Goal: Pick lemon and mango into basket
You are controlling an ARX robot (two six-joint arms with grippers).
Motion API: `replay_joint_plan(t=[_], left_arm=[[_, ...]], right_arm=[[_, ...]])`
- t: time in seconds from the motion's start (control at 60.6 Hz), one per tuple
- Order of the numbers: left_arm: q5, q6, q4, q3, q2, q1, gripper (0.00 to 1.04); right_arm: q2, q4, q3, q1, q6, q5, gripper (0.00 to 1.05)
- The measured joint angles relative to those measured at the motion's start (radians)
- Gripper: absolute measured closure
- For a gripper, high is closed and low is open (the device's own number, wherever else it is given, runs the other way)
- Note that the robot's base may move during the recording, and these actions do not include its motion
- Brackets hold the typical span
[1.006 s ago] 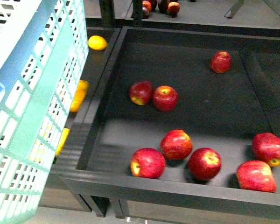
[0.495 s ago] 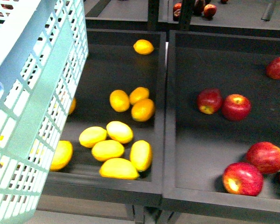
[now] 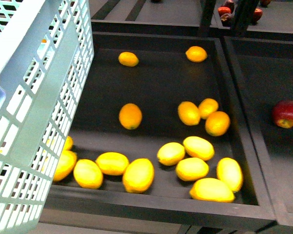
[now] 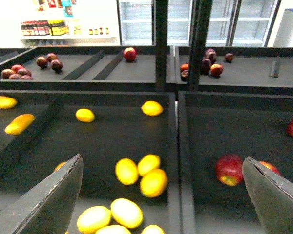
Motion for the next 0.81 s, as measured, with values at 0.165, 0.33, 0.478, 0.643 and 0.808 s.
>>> replay_joint_plan(t=[0.165,0.33,0.478,0.643,0.808], left_arm=[[0.004,-0.001,0.0,0.0,0.0,0.0,1.0],[0.002,0.0,0.0,0.0,0.0,0.0,1.0],[0.003,-0.001,0.0,0.0,0.002,0.0,1.0],[-0.016,0.003,0.0,0.0,0.003,0.008,1.0],[0.049,0.246,-0.249,0.145,0.108,-0.01,1.0]], right_arm=[[-0.001,0.0,0.0,0.0,0.0,0.0,0.09],[0.0,0.0,0.0,0.0,0.0,0.0,0.09],[0.0,0.0,0.0,0.0,0.0,0.0,0.09],[0.0,0.0,0.0,-0.001,0.0,-0.011,0.09],[0.0,0.0,0.0,-0.001,0.0,-0.003,0.09]])
